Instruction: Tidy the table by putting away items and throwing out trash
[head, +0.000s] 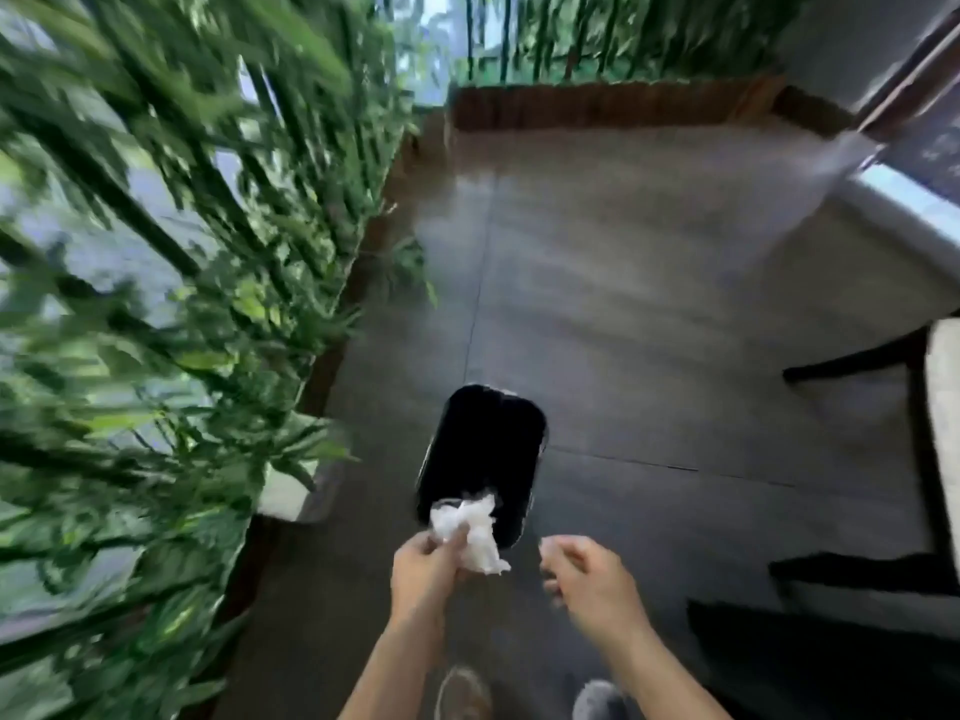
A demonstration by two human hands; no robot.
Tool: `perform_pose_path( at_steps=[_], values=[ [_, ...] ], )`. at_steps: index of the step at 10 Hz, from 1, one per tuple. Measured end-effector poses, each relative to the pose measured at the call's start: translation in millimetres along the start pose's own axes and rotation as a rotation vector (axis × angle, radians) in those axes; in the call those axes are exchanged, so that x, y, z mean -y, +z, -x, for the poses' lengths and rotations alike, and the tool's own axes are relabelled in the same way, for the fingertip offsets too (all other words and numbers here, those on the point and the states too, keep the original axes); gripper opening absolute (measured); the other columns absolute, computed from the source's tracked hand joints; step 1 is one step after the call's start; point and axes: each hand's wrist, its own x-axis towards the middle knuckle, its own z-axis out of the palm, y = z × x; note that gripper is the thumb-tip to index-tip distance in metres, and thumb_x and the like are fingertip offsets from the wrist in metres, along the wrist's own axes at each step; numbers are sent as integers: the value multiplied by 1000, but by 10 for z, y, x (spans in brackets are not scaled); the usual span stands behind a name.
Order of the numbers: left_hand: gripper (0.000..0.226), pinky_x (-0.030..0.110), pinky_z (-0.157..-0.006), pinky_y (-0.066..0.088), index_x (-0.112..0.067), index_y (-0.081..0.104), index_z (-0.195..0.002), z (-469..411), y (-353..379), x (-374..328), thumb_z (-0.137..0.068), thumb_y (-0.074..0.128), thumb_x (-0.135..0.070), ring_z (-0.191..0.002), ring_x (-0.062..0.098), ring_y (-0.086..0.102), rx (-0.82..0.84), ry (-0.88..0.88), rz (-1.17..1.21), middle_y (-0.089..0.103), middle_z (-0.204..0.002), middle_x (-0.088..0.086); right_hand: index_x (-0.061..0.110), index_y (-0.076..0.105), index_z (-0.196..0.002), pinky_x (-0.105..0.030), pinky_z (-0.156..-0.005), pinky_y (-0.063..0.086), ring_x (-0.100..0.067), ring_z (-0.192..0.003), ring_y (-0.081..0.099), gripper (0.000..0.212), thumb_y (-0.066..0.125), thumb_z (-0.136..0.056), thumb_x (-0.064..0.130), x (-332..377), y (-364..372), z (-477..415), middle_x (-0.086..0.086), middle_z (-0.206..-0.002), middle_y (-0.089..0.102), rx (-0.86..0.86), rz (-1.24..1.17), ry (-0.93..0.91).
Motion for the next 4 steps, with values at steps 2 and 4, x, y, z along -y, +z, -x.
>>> perform_pose_path(
  at_steps=[2,4],
  values=[
    [38,32,-62,45,-14,62,-60,-1114,351,265,-96,72,-26,-64,23,57,-16,-37,-20,62,-63,7,26,75,-79,-40,-77,59,-8,-65,71,29,64,-92,49,-580,207,-880,13,-71,76,20,136,15],
    [27,26,-56,51,-7,68,-88,-1057,372,85,-104,60,-27,-67,21,68,87,-223,223,73,-84,9,18,76,-75,-39,-65,59,-9,-52,66,29,69,-93,40,-597,-85,-1109,4,-66,77,-3,118,88]
  ],
)
